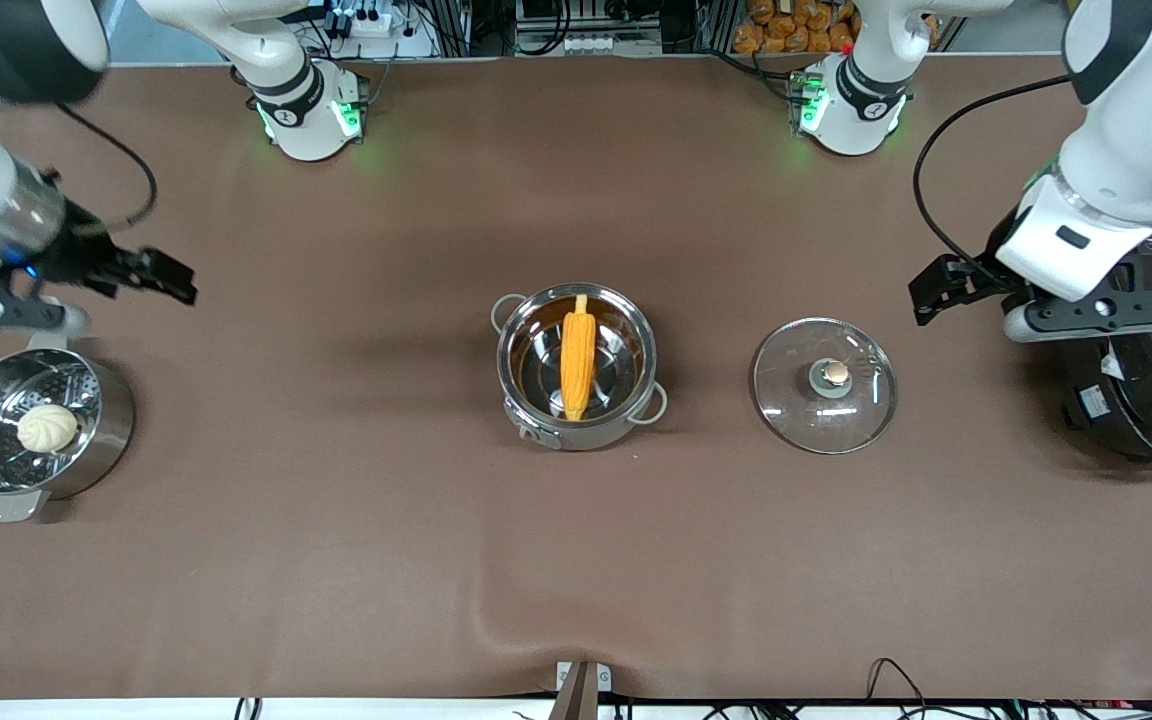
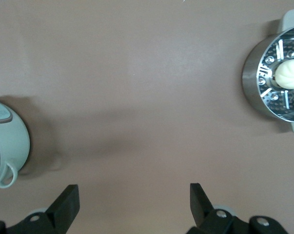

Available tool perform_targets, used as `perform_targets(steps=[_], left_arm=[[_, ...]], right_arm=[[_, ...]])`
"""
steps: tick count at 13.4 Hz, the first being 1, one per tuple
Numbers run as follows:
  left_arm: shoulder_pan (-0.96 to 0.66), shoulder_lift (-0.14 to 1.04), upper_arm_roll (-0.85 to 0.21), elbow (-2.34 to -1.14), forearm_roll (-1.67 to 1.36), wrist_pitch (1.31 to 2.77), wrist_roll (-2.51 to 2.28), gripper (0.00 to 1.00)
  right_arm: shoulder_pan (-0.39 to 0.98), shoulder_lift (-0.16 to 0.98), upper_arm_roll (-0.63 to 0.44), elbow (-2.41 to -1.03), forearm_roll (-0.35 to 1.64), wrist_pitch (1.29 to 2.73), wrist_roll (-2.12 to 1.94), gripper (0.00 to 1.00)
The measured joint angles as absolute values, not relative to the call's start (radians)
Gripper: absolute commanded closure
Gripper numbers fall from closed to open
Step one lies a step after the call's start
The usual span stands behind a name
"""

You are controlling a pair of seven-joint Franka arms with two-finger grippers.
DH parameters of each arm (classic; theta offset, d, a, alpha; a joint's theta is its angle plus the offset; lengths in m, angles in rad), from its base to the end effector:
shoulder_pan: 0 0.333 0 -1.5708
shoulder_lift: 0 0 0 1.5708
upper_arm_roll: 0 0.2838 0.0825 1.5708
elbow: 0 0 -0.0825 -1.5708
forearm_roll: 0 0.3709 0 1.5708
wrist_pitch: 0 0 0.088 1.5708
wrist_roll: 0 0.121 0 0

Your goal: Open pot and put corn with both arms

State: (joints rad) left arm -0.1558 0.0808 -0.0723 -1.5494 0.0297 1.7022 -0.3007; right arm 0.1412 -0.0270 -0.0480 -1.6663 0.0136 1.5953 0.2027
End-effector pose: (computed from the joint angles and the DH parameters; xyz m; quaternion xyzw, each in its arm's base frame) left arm 0.5628 -0.1259 0.5553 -0.9987 -0.0351 -0.0379 0.0020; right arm 0.5306 0.0510 0.5511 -0.9982 0.0550 0.0229 0.0041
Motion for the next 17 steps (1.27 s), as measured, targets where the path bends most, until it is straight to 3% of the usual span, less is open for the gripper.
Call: perform_targets(steps=[4, 17], left_arm=[[-0.155, 0.079, -0.063, -1.466, 0.030, 1.607, -0.301, 0.00], [-0.103, 0.082, 0.002, -1.462, 0.030, 1.596, -0.211, 0.00]], right_arm=[[0.104, -0.074, -0.048, -1.646, 0.007, 1.549, 0.203, 0.00], [0.054, 0.001, -0.047, -1.509, 0.005, 1.559, 0.191, 0.00]])
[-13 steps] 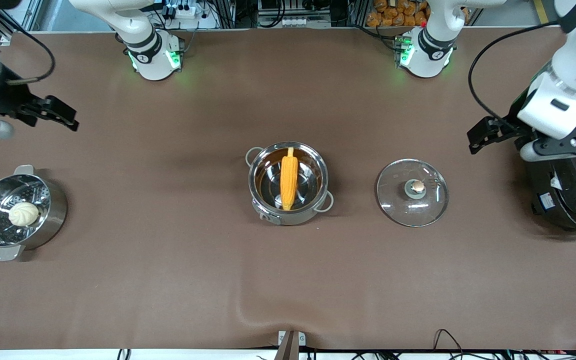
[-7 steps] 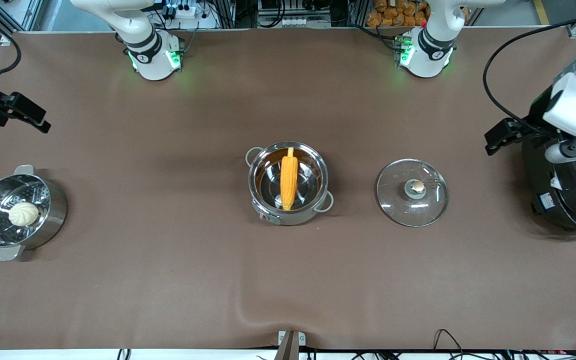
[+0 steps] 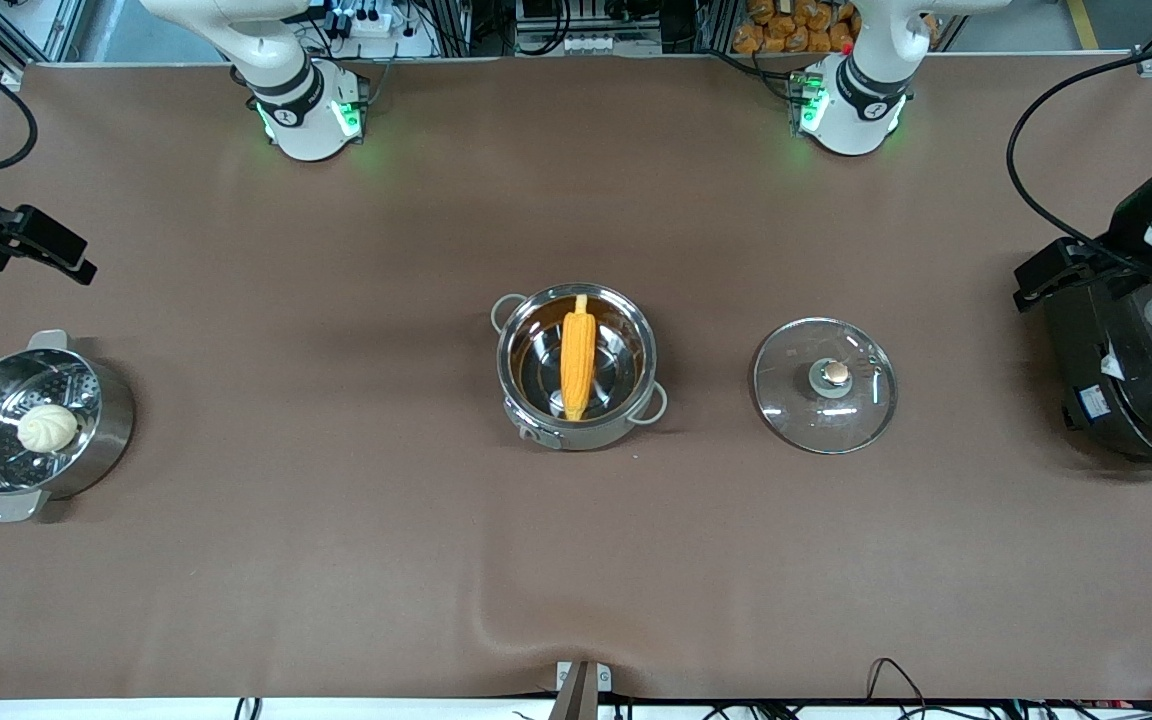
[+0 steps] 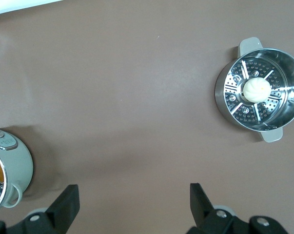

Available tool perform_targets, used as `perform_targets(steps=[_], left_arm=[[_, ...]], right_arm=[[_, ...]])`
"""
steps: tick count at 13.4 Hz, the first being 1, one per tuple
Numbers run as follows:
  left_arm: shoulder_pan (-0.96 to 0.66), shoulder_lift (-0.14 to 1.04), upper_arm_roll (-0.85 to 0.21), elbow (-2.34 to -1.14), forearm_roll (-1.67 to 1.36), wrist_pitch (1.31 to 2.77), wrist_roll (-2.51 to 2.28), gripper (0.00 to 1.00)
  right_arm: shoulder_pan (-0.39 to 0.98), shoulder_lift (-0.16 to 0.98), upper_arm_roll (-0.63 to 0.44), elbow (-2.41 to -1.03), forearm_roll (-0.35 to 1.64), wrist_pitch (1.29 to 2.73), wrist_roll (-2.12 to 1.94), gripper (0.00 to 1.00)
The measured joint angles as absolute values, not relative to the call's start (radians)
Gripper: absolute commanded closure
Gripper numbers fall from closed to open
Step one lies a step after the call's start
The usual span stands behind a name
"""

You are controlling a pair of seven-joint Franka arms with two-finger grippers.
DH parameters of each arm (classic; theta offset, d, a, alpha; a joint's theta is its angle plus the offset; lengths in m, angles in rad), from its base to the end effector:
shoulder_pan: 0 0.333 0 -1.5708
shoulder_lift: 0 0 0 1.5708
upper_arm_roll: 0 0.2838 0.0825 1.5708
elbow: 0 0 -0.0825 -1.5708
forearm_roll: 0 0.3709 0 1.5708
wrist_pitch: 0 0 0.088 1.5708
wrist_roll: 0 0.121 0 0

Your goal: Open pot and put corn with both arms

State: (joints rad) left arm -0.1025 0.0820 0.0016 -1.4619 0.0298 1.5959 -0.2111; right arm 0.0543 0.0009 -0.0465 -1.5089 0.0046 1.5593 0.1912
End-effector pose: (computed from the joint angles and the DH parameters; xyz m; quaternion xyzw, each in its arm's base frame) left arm 0.5656 -0.0537 0.5853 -0.9980 -0.0551 -0.0280 0.0107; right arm 0.5418 0.0048 0.6052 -0.9955 0.0915 -0.0244 0.0047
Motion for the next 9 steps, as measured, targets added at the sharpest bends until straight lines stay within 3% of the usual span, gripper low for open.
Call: perform_targets(steps=[9], left_arm=[[-0.103, 0.082, 0.002, -1.462, 0.030, 1.563, -0.211, 0.00]], right_arm=[[0.054, 0.008, -0.041, -1.503, 0.006, 1.553, 0.174, 0.00]])
